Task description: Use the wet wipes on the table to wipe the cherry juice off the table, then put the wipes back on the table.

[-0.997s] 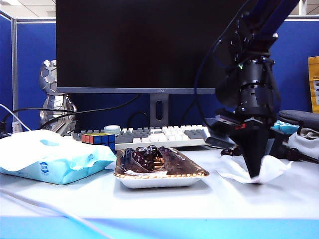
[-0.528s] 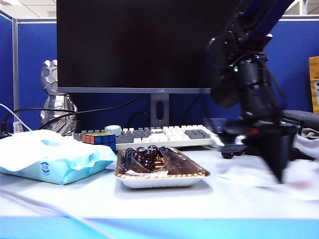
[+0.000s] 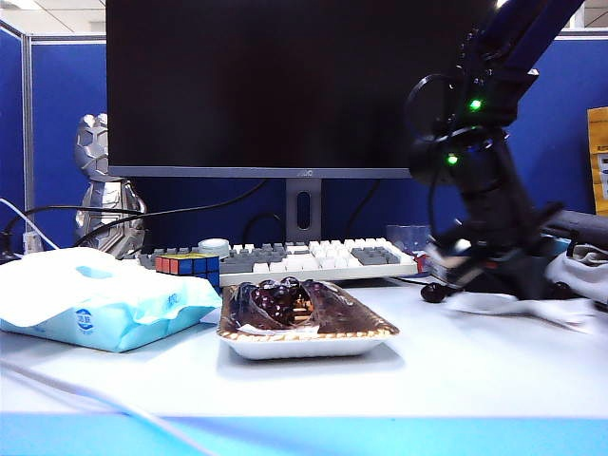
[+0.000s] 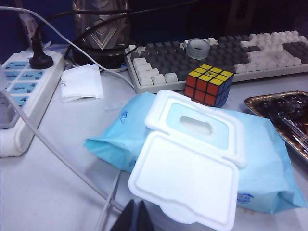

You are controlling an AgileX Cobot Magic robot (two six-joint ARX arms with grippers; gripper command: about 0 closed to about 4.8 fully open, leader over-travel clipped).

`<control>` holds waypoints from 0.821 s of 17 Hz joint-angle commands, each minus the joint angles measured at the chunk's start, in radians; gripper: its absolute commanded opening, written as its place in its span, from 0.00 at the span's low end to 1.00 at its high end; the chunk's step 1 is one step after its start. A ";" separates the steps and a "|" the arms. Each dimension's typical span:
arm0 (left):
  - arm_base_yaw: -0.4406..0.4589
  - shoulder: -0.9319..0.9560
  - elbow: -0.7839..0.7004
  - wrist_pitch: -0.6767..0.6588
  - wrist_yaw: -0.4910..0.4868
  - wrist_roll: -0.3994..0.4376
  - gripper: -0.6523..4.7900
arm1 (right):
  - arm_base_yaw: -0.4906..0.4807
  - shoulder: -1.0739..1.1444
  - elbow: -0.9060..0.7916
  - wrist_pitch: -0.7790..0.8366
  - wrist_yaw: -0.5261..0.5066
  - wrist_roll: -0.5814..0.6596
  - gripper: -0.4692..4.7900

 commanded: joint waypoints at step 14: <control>0.002 -0.003 -0.001 -0.012 0.004 -0.004 0.12 | 0.016 -0.120 0.005 0.114 -0.393 0.005 0.46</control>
